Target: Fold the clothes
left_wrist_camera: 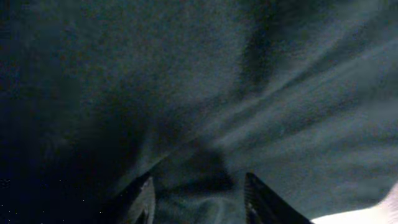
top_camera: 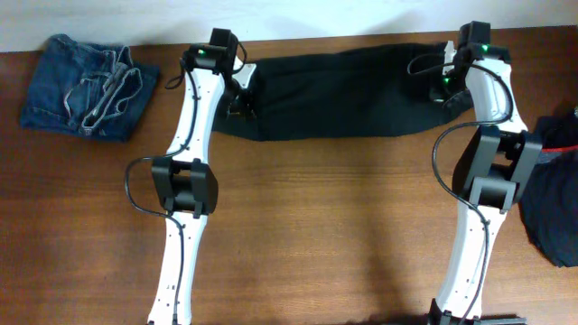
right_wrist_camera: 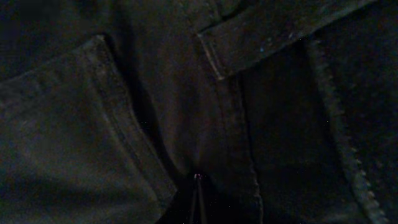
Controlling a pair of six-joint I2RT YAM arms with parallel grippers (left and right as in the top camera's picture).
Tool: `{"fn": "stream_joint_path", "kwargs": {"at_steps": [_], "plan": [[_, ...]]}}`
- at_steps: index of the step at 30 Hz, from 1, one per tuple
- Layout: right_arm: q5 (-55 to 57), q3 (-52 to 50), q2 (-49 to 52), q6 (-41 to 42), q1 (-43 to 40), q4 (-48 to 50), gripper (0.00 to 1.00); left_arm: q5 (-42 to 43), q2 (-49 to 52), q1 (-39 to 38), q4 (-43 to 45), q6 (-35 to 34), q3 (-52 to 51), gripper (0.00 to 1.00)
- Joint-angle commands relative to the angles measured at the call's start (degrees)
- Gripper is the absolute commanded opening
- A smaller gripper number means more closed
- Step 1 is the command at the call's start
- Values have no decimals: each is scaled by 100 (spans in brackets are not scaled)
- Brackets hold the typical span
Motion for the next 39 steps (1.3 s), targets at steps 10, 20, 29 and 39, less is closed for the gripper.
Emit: {"fn": "stream_joint_path", "kwargs": {"at_steps": [10, 20, 29, 39], "plan": [[1274, -170, 83, 1165, -166, -1040, 4, -1231, 210, 302, -927, -24, -151, 41], [1633, -166, -529, 1440, -223, -1388, 4, -1296, -146, 455, -870, -20, -133, 59], [629, -142, -1318, 1423, -225, -1390, 66, -1294, -988, 463, -817, -20, -11, 99], [122, -164, -1943, 1115, -229, -1967, 99, -1447, -1690, 492, -839, -20, -11, 99]]}}
